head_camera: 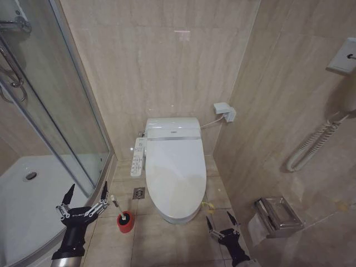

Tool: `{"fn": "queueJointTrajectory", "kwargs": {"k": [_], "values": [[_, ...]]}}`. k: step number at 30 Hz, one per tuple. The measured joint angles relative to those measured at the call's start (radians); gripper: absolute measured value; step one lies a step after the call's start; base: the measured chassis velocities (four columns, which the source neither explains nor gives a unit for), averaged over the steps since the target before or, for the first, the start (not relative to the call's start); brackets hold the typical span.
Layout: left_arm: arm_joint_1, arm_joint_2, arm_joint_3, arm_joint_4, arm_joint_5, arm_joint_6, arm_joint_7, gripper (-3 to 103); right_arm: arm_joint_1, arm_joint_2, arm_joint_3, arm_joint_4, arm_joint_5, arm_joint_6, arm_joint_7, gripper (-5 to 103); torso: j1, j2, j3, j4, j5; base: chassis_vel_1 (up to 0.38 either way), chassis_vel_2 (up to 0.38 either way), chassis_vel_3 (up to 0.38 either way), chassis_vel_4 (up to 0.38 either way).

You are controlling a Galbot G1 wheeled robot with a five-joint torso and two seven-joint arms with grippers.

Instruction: Open the toilet lid, clean the toilet bowl with a toilet brush, close the toilet lid, and flush.

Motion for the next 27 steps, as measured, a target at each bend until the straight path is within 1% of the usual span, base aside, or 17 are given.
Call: {"fn": "queueJointTrajectory", "kwargs": {"k": [7,10,16,20,27], "values": [[0.000,0.000,0.000,0.000,0.000,0.000,0.000,100,0.025,-0.017,-0.011,-0.027,-0.001,0.002,0.009,100,0.000,0.000,0.000,0.0001,0.0000,0.000,0.000,0.000,0.000],[0.000,0.000,0.000,0.000,0.000,0.000,0.000,100,0.052,-0.029,-0.016,-0.050,0.006,-0.008,0.017,100,0.000,0.000,0.000,0.0002,0.0000,0.000,0.000,0.000,0.000],[0.000,0.000,0.000,0.000,0.000,0.000,0.000,100,0.080,-0.032,-0.024,-0.085,0.011,-0.014,0.033,100,0.000,0.000,0.000,0.0001,0.0000,0.000,0.000,0.000,0.000],[0.000,0.000,0.000,0.000,0.000,0.000,0.000,100,0.117,-0.040,-0.024,-0.146,0.002,0.008,0.034,100,0.000,0.000,0.000,0.0001,0.0000,0.000,0.000,0.000,0.000],[0.000,0.000,0.000,0.000,0.000,0.000,0.000,100,0.178,-0.032,-0.027,-0.223,-0.003,0.023,0.048,100,0.000,0.000,0.000,0.0001,0.0000,0.000,0.000,0.000,0.000]]}}
